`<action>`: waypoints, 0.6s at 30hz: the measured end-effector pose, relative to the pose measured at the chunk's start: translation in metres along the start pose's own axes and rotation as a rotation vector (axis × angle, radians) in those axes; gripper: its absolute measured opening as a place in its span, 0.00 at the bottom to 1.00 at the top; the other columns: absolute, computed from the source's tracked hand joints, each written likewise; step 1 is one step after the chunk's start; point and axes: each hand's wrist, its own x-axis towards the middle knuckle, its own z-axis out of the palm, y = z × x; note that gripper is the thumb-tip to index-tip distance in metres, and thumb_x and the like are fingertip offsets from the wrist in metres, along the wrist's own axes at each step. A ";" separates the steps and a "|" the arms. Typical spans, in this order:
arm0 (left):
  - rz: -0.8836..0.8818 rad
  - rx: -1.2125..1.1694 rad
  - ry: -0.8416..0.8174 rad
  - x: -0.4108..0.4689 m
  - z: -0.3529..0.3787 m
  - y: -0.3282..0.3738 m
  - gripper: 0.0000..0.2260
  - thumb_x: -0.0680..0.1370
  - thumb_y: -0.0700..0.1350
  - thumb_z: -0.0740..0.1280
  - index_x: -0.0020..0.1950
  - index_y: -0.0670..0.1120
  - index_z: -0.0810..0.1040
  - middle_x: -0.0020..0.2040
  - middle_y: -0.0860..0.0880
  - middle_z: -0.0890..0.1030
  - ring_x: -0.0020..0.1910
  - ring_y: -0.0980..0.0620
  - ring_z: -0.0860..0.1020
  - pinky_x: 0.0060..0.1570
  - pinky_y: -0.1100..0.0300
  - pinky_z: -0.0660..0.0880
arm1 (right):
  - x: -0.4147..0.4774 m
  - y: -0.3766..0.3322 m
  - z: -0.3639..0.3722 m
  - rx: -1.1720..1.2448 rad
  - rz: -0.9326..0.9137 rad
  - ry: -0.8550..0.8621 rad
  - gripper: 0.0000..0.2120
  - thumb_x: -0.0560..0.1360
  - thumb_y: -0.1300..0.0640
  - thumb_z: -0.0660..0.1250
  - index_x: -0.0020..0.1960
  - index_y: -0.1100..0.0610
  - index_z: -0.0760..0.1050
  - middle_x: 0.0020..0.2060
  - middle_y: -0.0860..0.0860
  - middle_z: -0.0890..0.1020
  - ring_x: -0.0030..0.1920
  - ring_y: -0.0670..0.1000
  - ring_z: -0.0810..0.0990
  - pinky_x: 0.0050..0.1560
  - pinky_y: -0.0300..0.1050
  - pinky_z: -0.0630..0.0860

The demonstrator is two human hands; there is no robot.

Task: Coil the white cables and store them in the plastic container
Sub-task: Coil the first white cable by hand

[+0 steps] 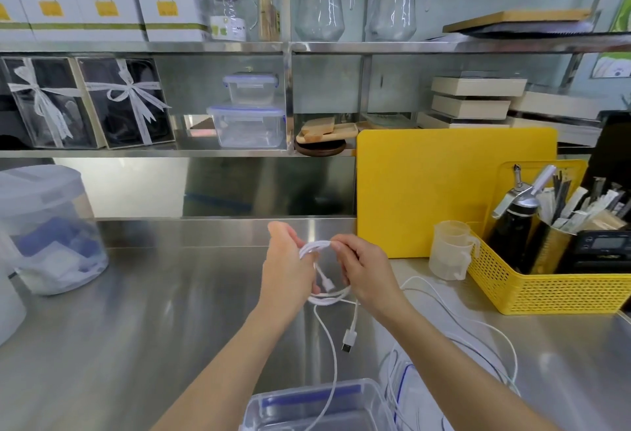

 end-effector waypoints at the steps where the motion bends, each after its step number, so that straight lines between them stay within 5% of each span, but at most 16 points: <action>1: -0.009 0.020 0.044 0.000 0.002 -0.002 0.11 0.77 0.37 0.61 0.46 0.48 0.59 0.41 0.44 0.74 0.31 0.42 0.78 0.25 0.54 0.77 | -0.002 0.000 0.004 -0.033 -0.030 -0.001 0.09 0.78 0.58 0.59 0.44 0.55 0.76 0.28 0.44 0.72 0.30 0.44 0.69 0.33 0.38 0.67; 3: -0.102 -0.015 0.095 -0.001 0.007 -0.004 0.10 0.78 0.37 0.58 0.50 0.47 0.58 0.40 0.43 0.75 0.33 0.42 0.76 0.30 0.49 0.77 | -0.004 -0.002 0.009 -0.107 -0.136 0.000 0.09 0.78 0.59 0.59 0.48 0.58 0.77 0.32 0.43 0.75 0.34 0.41 0.73 0.36 0.31 0.67; 6: -0.388 -0.208 -0.008 0.002 0.004 -0.005 0.13 0.80 0.51 0.58 0.56 0.42 0.62 0.38 0.44 0.77 0.34 0.47 0.75 0.37 0.55 0.73 | -0.008 0.000 0.010 -0.168 -0.316 -0.068 0.09 0.77 0.59 0.59 0.52 0.58 0.77 0.41 0.51 0.81 0.43 0.43 0.74 0.44 0.31 0.67; 9: -0.577 -0.244 -0.211 0.006 -0.004 -0.014 0.19 0.78 0.57 0.61 0.58 0.43 0.72 0.47 0.48 0.77 0.45 0.49 0.75 0.46 0.53 0.74 | -0.007 0.010 0.002 -0.240 -0.367 -0.092 0.10 0.76 0.55 0.59 0.53 0.49 0.77 0.41 0.35 0.76 0.46 0.34 0.69 0.50 0.28 0.58; 11: -0.677 -0.502 -0.295 0.006 -0.009 -0.019 0.13 0.79 0.43 0.62 0.60 0.36 0.76 0.41 0.46 0.79 0.40 0.48 0.76 0.41 0.52 0.79 | -0.006 0.015 -0.002 -0.274 -0.370 -0.102 0.11 0.74 0.52 0.59 0.53 0.45 0.77 0.39 0.32 0.71 0.49 0.30 0.65 0.51 0.29 0.54; 13: -0.766 -0.831 -0.336 0.005 -0.016 -0.020 0.14 0.77 0.28 0.53 0.58 0.29 0.73 0.42 0.37 0.82 0.43 0.42 0.79 0.41 0.51 0.81 | -0.008 0.019 -0.004 -0.277 -0.402 -0.154 0.11 0.73 0.53 0.62 0.52 0.47 0.79 0.41 0.33 0.72 0.50 0.29 0.64 0.53 0.28 0.54; 16: -0.816 -1.146 -0.414 0.009 -0.030 -0.027 0.19 0.71 0.28 0.52 0.59 0.29 0.72 0.56 0.33 0.78 0.52 0.37 0.78 0.49 0.38 0.78 | -0.010 0.030 -0.007 -0.304 -0.398 -0.190 0.09 0.70 0.60 0.67 0.48 0.54 0.82 0.42 0.43 0.80 0.51 0.33 0.67 0.56 0.34 0.60; 18: -0.768 -1.170 -0.511 0.007 -0.037 -0.026 0.13 0.70 0.34 0.60 0.52 0.35 0.75 0.47 0.37 0.79 0.47 0.40 0.80 0.50 0.33 0.76 | -0.011 0.037 -0.010 -0.322 -0.380 -0.218 0.07 0.68 0.63 0.68 0.45 0.56 0.82 0.41 0.49 0.84 0.53 0.39 0.70 0.57 0.37 0.63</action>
